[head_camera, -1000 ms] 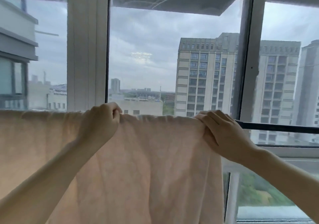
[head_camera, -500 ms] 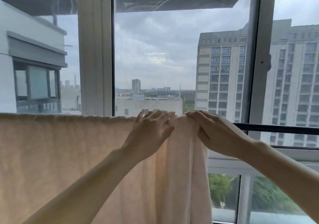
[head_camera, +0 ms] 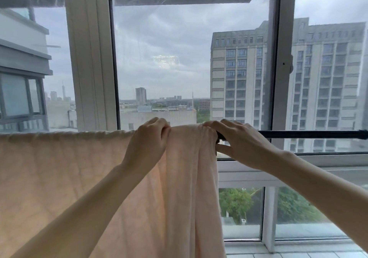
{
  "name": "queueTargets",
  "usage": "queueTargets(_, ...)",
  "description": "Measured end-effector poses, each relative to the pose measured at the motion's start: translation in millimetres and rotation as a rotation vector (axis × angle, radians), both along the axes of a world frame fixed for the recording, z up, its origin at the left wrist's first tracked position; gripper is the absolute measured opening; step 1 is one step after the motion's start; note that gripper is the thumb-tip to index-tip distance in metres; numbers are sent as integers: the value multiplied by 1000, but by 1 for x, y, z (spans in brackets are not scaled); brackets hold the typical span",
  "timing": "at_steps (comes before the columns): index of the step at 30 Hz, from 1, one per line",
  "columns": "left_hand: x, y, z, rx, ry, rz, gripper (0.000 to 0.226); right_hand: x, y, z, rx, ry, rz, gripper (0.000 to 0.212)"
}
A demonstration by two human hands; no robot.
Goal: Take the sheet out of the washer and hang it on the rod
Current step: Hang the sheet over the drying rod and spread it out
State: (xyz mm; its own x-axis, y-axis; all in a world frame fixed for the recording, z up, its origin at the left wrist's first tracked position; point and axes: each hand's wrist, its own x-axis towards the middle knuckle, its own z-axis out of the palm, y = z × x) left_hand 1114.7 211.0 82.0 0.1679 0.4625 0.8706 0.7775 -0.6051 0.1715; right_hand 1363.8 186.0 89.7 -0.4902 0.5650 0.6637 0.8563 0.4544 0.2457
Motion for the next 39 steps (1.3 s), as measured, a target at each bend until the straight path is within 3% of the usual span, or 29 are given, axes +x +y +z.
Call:
queueTargets(9,0,-3,-7,-3,-105,135,19,-23,-1,1,37,135,-82,31)
queueTargets(15,18,-21,-6,-4,117,-140,26,-27,-10,2,90,160,-105,22)
queueTargets(21,24,-12,1,-65,23,-78,24,-24,-16,27,100,56,-254,23)
queueTargets(28,23,-12,-1,-16,-26,65,29,18,-16,69,190,154,-230,24)
queueTargets(35,36,-21,5,-122,-72,86,24,63,-27,51,-157,6,-7,20)
queueTargets(39,49,-29,10,-171,-66,-91,15,61,-35,55,-348,16,-54,44)
